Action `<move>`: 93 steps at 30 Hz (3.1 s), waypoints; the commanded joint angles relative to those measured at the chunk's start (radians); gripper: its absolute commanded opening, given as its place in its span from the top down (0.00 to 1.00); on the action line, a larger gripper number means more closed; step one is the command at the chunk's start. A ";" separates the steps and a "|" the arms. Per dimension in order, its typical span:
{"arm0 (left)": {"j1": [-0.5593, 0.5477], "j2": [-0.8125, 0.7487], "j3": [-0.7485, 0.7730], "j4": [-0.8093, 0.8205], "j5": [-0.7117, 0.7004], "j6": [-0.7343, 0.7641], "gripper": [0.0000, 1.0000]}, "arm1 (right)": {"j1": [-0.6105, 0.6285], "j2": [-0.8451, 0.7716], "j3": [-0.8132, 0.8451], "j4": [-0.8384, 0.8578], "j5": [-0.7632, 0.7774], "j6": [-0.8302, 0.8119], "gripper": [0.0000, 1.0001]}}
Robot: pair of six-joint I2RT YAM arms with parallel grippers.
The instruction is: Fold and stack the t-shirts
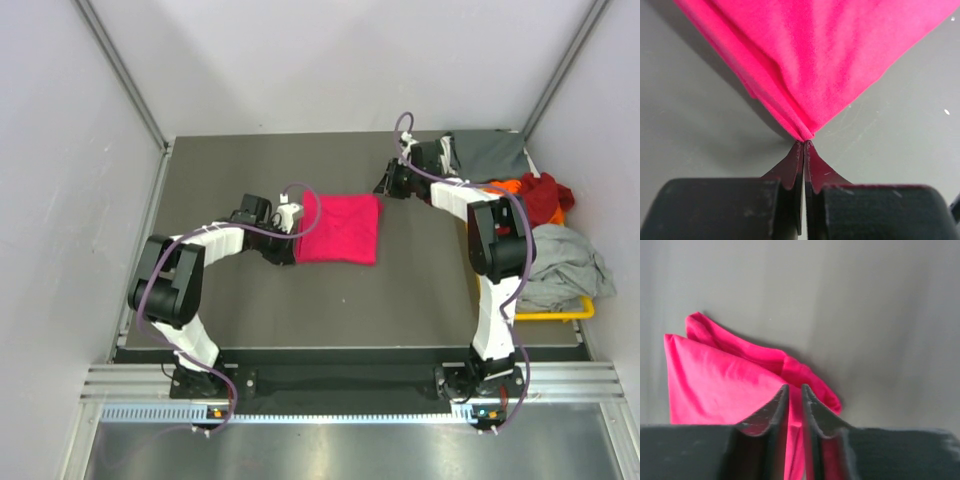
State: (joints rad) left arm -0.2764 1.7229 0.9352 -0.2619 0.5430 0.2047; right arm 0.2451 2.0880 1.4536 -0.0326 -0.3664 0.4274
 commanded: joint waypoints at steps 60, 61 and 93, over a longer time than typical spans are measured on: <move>0.198 -0.100 0.261 -0.177 -0.094 0.079 0.37 | -0.079 0.147 0.344 -0.545 0.116 -0.211 1.00; 0.200 -0.103 0.267 -0.187 -0.109 0.090 0.37 | -0.087 0.165 0.385 -0.568 0.139 -0.223 1.00; 0.201 -0.151 0.289 -0.261 -0.227 0.165 0.36 | -0.150 0.182 0.817 -0.642 0.793 -0.501 1.00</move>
State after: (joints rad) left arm -0.0780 1.5959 1.1896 -0.5323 0.3244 0.3523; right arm 0.1101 2.3699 2.2055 -0.7166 0.3168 -0.0269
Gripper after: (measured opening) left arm 0.637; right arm 0.024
